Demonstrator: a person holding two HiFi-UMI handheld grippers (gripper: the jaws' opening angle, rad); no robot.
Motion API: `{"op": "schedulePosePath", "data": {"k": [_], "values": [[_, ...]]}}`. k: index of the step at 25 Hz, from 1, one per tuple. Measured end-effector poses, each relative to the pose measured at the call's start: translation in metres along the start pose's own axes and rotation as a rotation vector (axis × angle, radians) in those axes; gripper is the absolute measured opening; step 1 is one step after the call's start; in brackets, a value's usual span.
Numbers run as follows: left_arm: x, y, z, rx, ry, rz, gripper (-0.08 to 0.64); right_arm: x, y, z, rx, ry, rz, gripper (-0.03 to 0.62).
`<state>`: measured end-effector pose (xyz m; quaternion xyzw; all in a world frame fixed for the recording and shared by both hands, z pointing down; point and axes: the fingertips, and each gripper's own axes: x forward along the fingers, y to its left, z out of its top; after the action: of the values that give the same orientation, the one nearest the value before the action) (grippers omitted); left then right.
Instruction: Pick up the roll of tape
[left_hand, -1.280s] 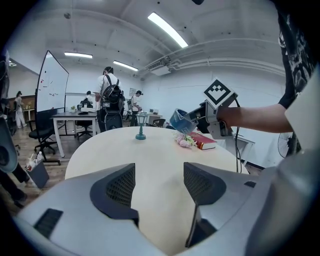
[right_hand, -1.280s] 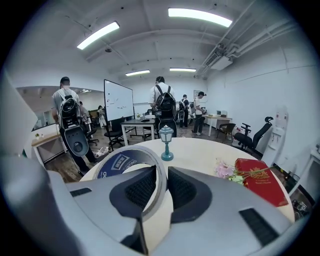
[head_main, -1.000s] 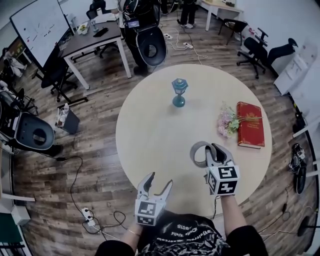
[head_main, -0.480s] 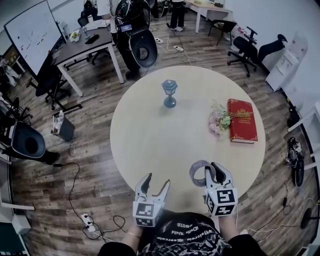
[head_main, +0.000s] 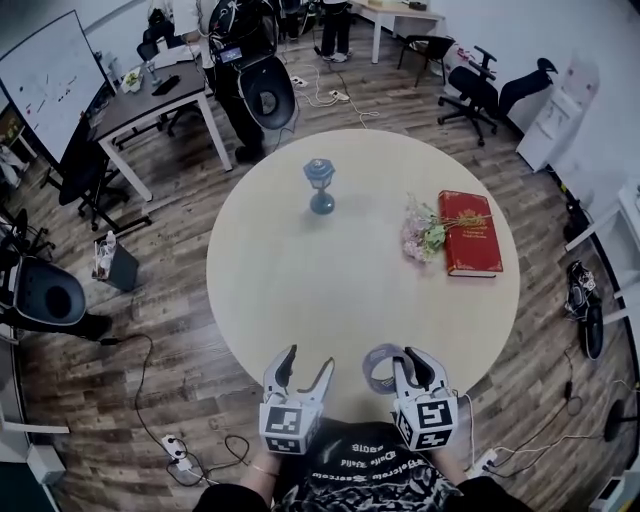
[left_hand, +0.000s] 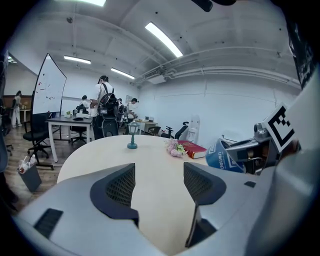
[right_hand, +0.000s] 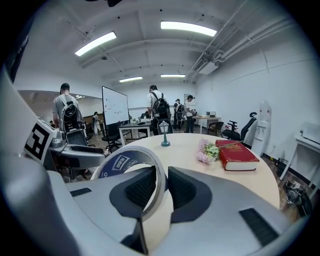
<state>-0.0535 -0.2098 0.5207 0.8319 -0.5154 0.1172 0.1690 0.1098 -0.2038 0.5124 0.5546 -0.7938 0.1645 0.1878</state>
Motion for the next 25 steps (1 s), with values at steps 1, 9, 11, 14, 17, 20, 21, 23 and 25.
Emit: {"op": "schedulePosePath", "data": {"k": [1,9,11,14,17,20,21,23,25], "values": [[0.001,-0.001,0.001,-0.001,0.000,-0.006,0.318,0.001,0.001,0.001,-0.004,-0.002,0.003,0.081],[0.003,-0.015,0.001,0.008,0.011,-0.079,0.239,0.005,0.009,0.010,-0.033,-0.026,0.019,0.081],[0.004,-0.015,0.001,0.007,0.011,-0.087,0.200,0.007,0.014,0.012,-0.044,-0.028,0.030,0.081],[0.004,-0.016,0.002,0.001,0.008,-0.099,0.104,0.009,0.018,0.013,-0.043,-0.025,0.040,0.081],[0.005,-0.018,0.003,-0.010,0.006,-0.118,0.049,0.009,0.019,0.013,-0.047,-0.024,0.044,0.080],[0.005,-0.021,0.006,-0.002,-0.002,-0.129,0.023,0.009,0.018,0.013,-0.045,-0.025,0.050,0.077],[0.005,-0.022,0.007,0.001,-0.004,-0.135,0.021,0.009,0.017,0.012,-0.042,-0.023,0.052,0.074],[0.006,-0.024,0.007,0.002,-0.004,-0.148,0.021,0.010,0.016,0.011,-0.044,-0.021,0.055,0.071],[0.008,-0.026,0.005,0.002,0.000,-0.157,0.021,0.012,0.016,0.010,-0.054,-0.018,0.059,0.069]]}}
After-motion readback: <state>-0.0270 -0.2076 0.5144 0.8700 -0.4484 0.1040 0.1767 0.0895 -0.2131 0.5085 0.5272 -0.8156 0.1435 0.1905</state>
